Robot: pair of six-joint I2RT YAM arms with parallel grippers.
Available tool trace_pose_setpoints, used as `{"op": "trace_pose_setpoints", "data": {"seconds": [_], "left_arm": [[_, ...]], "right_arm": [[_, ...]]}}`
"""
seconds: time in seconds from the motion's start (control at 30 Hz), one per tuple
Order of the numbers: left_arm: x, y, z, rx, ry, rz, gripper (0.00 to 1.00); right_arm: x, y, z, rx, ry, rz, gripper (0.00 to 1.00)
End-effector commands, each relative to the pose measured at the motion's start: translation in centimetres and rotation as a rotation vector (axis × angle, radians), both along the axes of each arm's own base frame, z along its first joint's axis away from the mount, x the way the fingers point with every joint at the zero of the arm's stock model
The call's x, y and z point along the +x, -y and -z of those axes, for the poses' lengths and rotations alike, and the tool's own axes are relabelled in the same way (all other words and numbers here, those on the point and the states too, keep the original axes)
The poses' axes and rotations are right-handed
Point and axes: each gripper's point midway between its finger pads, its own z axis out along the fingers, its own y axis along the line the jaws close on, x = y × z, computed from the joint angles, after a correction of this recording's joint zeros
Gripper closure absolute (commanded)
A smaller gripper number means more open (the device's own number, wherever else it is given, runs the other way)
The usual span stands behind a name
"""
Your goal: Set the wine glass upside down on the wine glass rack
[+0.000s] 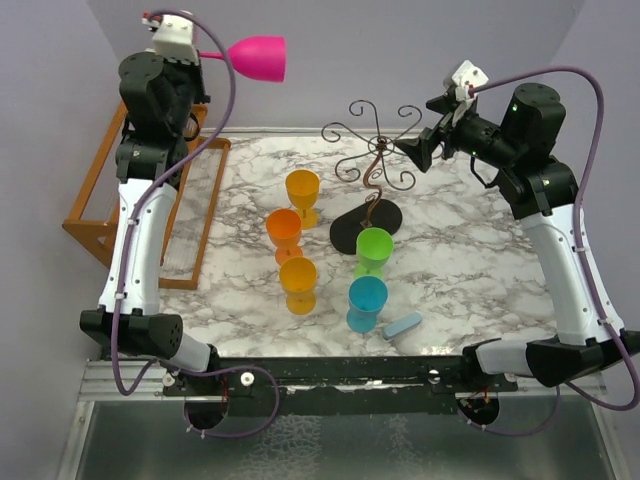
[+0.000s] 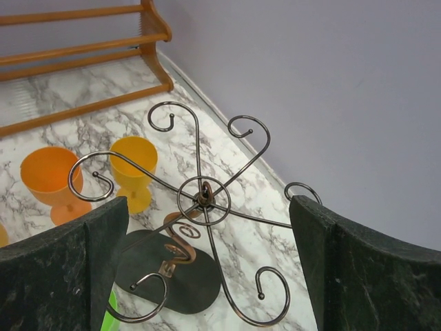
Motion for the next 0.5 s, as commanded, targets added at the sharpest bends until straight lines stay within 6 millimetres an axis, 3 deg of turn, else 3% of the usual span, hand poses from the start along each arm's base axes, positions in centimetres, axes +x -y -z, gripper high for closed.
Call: {"op": "trace_pose_setpoints", "data": {"seconds": [0.0, 0.23, 0.47], "left_arm": [[-0.1, 0.0, -0.6, 0.231, 0.006, -0.15, 1.0], [0.8, 1.4, -0.4, 0.366, 0.019, -0.195, 1.0], [1.4, 3.6, 0.2, 0.618, 0.045, -0.224, 1.0]], "right_arm": [[-1.3, -0.2, -0.1, -0.002, -0.004, -0.034, 0.0], [-2.5, -0.1, 0.4, 0.001, -0.026, -0.048, 0.01], [-3.6, 0.1, 1.5, -0.013, -0.043, -0.055, 0.0]]}}
